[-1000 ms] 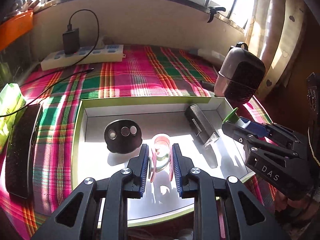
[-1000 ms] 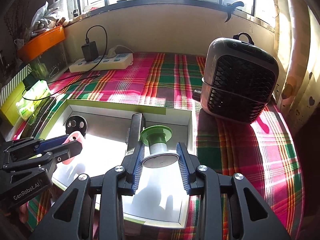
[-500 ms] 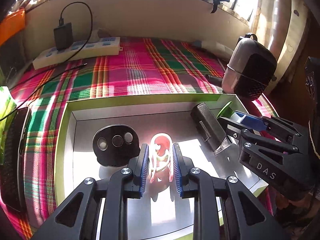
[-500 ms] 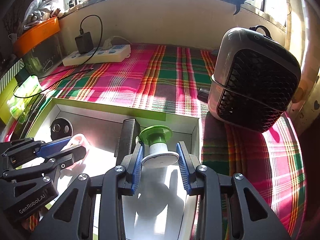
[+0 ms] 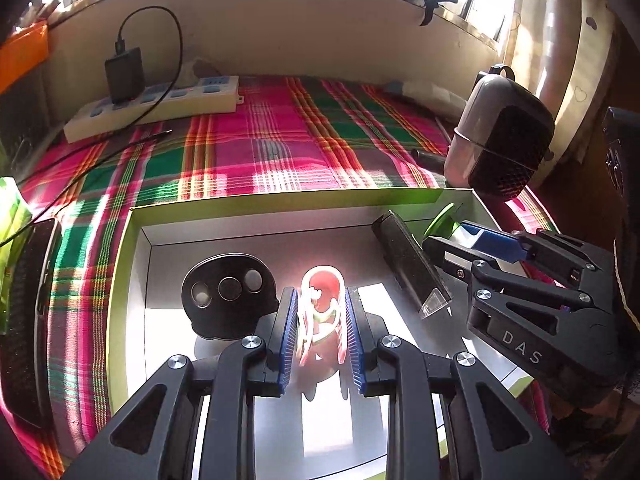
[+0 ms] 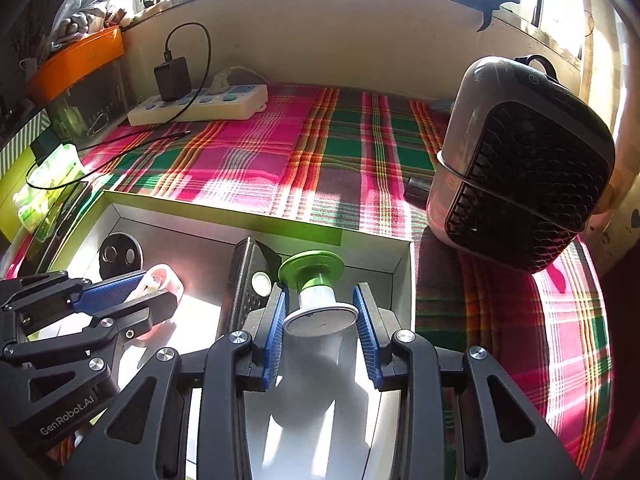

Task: Organize objects
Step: 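Carry the pink clip and green spool with both tools into the white box, then open both tools to set the pink clip and spool in the box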

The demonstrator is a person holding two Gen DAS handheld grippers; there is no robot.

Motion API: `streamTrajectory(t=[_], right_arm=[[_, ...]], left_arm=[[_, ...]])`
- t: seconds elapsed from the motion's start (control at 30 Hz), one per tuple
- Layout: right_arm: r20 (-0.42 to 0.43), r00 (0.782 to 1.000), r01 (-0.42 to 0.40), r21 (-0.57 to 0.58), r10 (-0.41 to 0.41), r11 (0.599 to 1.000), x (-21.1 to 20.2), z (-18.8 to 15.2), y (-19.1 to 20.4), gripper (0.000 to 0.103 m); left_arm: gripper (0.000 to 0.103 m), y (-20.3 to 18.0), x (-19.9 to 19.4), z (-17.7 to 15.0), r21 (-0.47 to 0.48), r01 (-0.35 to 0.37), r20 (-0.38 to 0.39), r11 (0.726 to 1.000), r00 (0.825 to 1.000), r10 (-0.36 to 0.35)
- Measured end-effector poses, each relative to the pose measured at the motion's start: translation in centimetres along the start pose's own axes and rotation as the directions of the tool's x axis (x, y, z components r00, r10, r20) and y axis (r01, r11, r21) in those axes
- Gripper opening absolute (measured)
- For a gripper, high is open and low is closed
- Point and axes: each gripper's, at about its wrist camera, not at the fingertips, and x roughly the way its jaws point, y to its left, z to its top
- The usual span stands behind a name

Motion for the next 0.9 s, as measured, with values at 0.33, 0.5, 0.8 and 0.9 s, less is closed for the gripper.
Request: streamTrajectory(t=[0.33,0.5,0.8,0.9], right_arm=[[-0.002,1.0,0.004,-0.006,-0.004,1.0,0.14,0.03,-0.04,0.035],[-0.001,1.0,-0.001,-0.004,0.001,1.0,0.24,0.06,-0.03,0.035],[0.01,1.0,-0.005,0.009,0.005,1.0,0.11,0.08,-0.08,0.039],[0.013,1.0,-0.004,0.012,0.004,1.0,-0.02,0.04,-0.09,0.042]], left_arm=[[0.022,-0.11,0.04,0.01,0.005,-0.003,0.0,1.0,1.0,0.003],[0.023,-0.18,0.07,0.03,0.011,-0.004,-0.001,1.0,1.0,0.005],[0.033,-0.53,0.05,0.0,0.025,-0.001,-0.003,1.0,1.0,0.002],[0.034,-0.68,-0.01,-0.07,0.027,-0.01,-0.004,1.0,1.0,0.01]])
